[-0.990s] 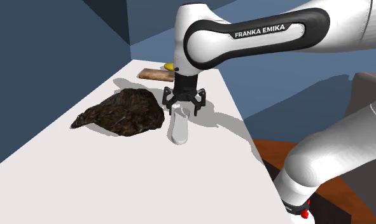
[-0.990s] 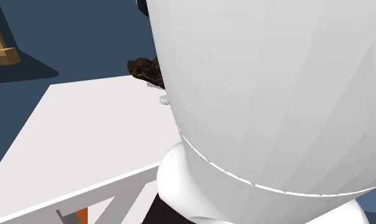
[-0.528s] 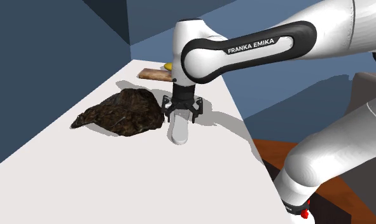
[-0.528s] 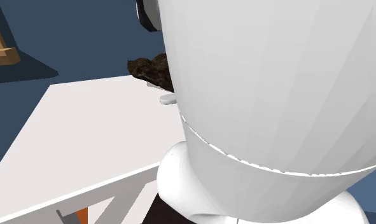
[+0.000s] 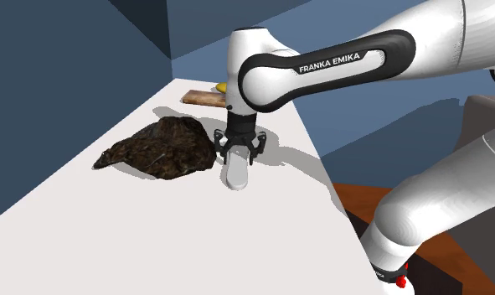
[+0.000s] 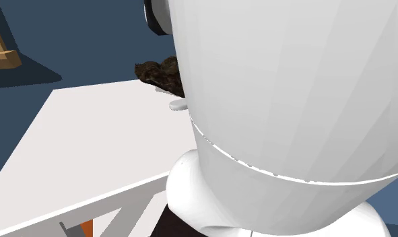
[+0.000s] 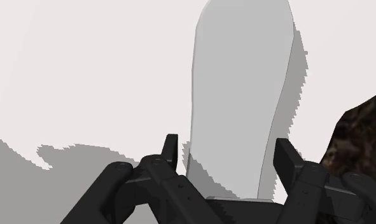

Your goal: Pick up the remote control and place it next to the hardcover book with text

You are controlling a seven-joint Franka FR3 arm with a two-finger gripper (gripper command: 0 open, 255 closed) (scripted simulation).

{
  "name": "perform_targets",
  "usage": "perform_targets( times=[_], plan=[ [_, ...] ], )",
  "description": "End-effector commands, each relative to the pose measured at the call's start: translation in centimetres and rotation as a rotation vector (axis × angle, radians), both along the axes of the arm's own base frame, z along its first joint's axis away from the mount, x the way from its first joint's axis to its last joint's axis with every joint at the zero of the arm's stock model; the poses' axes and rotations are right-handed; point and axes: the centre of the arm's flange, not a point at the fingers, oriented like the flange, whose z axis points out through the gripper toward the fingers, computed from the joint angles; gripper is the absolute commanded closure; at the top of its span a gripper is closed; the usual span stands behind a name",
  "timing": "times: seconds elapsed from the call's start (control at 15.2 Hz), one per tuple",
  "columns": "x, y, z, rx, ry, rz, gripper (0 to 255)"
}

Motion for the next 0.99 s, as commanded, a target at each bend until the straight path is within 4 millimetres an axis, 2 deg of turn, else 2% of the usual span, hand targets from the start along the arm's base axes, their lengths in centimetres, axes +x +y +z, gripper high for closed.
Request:
perform_targets(
  times=[0.0,0.53,0.92],
  plan=[
    [0.0,0.0,0.0,0.0,0.0,0.0,255],
    [0.0,0.0,0.0,0.0,0.0,0.0,255],
    [0.0,0.0,3.2,0.0,0.0,0.0,255]
  ],
)
